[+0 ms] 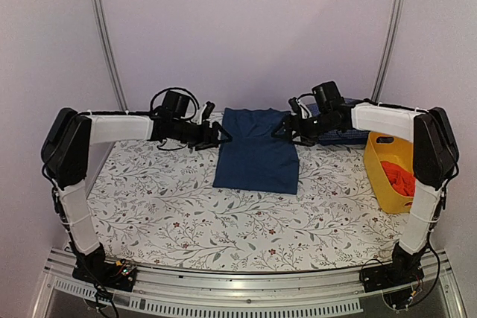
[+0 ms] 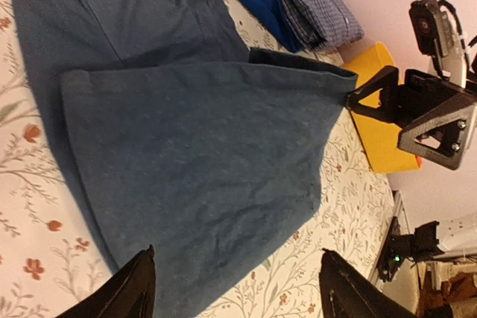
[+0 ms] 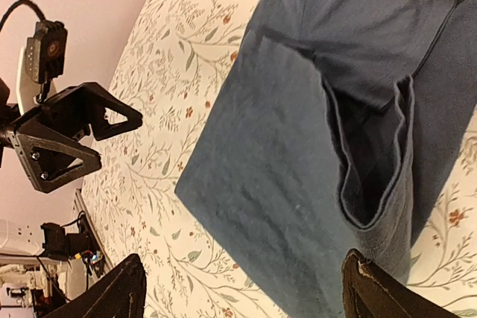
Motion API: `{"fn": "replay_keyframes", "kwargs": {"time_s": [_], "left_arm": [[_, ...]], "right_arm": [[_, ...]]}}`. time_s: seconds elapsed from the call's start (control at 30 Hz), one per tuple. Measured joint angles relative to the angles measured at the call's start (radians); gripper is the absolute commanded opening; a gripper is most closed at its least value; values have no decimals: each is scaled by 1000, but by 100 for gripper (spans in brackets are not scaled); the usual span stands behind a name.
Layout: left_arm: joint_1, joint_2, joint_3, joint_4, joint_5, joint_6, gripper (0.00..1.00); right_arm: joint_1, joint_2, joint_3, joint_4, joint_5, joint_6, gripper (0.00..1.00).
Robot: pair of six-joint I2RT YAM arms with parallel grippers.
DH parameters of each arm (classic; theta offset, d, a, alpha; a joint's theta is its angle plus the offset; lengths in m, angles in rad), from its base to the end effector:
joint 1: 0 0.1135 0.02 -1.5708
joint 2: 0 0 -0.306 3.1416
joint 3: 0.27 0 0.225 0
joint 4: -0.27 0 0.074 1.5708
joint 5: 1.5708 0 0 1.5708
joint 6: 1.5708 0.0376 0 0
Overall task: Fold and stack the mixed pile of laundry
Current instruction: Fold the crumpled trousers at the center of the board.
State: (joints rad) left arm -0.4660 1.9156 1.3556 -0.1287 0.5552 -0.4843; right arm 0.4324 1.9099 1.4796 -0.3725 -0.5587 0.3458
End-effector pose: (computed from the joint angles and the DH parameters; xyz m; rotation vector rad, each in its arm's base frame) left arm 0.3671 -0.2068 0.2698 0.2966 2.3686 -1.1104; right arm 0.3707 0.1930 0.2900 -0.3888 2.4294 1.0233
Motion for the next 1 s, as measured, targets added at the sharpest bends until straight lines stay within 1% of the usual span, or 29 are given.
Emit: {"fn": "replay_keyframes", "kwargs": {"time_s": [0.1,0.2,0.3,0.37,0.47,0.53,0.63,0.77,0.9,1.0], "left_arm": [[-62,2,-73,64,20,-40,75],[-98,8,-117,94,10,-72,73],[-89,9,-128,114,-26,-101,68],[-60,12,-115,116,-56,-115,64],[-5,60,-26,95,-96,-109,56],[29,120,72,73,-114,-90,51],[65,227,231,18,-129,-49,50],[78,347,375,-54,-140,-3,49],[72,441,472,-107,-132,26,47],[71,485,516,-131,-124,36,44]], "right_arm": [[48,-32,-99,58,-11,49,90],[77,-30,-167,80,-4,84,90],[68,-11,-149,77,15,89,89],[55,23,-89,79,34,85,88],[35,75,-3,82,61,79,87],[21,112,48,81,80,69,85],[-1,155,90,68,105,52,84],[-29,212,132,41,121,29,81],[-43,261,152,27,132,16,79],[-48,280,152,16,136,11,78]]}}
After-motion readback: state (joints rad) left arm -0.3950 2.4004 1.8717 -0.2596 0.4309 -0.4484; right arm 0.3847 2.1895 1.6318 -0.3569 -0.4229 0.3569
